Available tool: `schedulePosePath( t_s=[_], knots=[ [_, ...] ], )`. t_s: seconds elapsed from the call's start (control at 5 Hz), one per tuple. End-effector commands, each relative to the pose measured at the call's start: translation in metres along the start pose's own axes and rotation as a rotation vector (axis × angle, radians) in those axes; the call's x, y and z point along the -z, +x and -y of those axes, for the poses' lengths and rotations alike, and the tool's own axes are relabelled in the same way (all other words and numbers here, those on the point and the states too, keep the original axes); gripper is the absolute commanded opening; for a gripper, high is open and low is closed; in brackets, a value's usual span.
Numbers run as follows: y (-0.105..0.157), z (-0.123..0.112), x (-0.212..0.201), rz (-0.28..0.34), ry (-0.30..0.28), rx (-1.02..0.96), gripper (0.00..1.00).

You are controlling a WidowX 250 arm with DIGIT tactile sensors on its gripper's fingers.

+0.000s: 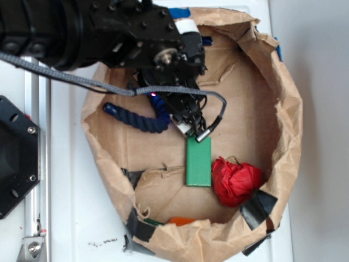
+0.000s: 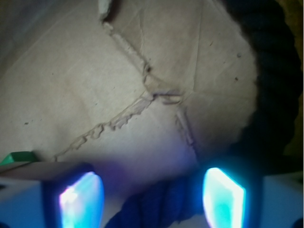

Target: Grab the blue rope.

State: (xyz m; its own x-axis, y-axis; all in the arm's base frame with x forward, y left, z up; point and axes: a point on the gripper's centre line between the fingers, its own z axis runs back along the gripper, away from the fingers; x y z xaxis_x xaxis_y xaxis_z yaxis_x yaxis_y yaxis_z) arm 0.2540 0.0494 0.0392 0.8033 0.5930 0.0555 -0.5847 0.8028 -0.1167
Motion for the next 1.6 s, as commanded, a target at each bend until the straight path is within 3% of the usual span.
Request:
schedulePosePath(
  t_s=[0.0, 0.2, 0.8, 1.0, 1.4],
  knots=[
    [0.016, -0.007, -0.014, 0.048, -0.01, -0.007, 0.0],
    [0.015, -0.005, -0.025, 0.062, -0.028, -0.009, 1.0],
    [0.002, -0.011, -0.046, 0.111, -0.016, -0.245, 1.0],
    [-0.027, -0.01, -0.037, 0.096, -0.021, -0.287, 1.0],
    [-0.034, -0.01, -0.031, 0.082, -0.022, -0.316, 1.0]
  ],
)
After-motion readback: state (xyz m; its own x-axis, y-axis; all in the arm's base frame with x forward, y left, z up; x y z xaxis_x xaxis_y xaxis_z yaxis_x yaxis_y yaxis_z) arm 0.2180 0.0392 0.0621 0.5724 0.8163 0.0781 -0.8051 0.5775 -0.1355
